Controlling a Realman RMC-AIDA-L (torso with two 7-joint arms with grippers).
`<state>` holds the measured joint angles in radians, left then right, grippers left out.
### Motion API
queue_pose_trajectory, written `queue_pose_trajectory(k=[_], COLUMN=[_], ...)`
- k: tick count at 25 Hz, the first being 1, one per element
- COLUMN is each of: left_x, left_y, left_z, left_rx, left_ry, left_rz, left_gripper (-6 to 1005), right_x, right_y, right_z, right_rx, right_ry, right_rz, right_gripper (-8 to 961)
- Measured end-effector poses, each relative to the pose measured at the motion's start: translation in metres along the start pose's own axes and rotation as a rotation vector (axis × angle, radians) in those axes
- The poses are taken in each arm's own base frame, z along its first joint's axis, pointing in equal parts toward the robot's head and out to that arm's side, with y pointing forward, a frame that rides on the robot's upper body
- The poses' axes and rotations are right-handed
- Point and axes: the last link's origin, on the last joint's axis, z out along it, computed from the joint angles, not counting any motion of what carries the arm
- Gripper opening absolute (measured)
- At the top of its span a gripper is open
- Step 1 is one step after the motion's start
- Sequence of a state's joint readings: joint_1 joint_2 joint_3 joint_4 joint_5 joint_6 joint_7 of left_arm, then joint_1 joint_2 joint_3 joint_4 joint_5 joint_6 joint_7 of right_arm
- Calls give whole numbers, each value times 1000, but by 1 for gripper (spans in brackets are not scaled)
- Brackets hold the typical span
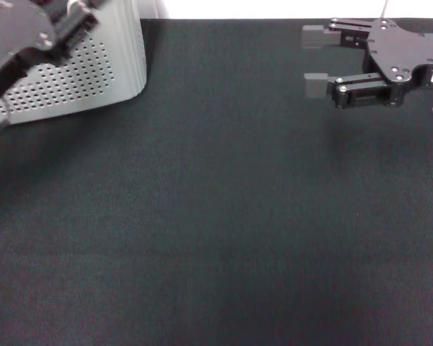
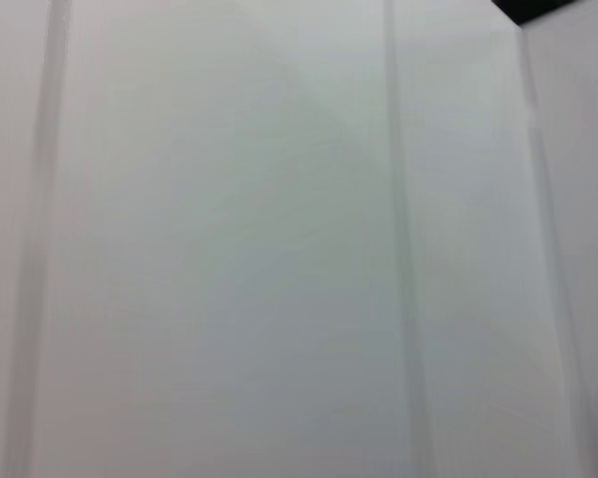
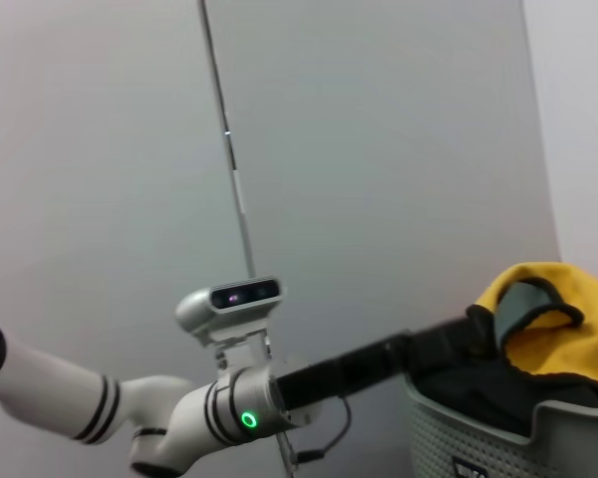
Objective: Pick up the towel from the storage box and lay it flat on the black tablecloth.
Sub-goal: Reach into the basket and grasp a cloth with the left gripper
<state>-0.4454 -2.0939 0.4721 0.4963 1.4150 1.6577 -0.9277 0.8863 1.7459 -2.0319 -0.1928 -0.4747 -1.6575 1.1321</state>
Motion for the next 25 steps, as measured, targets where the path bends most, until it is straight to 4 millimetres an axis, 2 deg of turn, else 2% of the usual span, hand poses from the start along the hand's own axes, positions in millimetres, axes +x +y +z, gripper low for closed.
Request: queue_pose_trajectory(k=[6,9,14,25], left_x=[0,-9,-23,-33], left_y=[-6,-3,8,24], left_z=[-10,-9,3,31], left_rx=[131,222,302,393], left_ry=[81,116,125,132], left_rz=[99,219,329,512], left_gripper=[560,560,559,557], right_x=[4,6,8,15], right_y=[1,1,2,4], right_z=[-6,-7,-9,-12], right_rx=[18,22,29,48], right_ry=[2,3,5,4], right_rz=[11,16,20,36], right_gripper=[859,858,856,852])
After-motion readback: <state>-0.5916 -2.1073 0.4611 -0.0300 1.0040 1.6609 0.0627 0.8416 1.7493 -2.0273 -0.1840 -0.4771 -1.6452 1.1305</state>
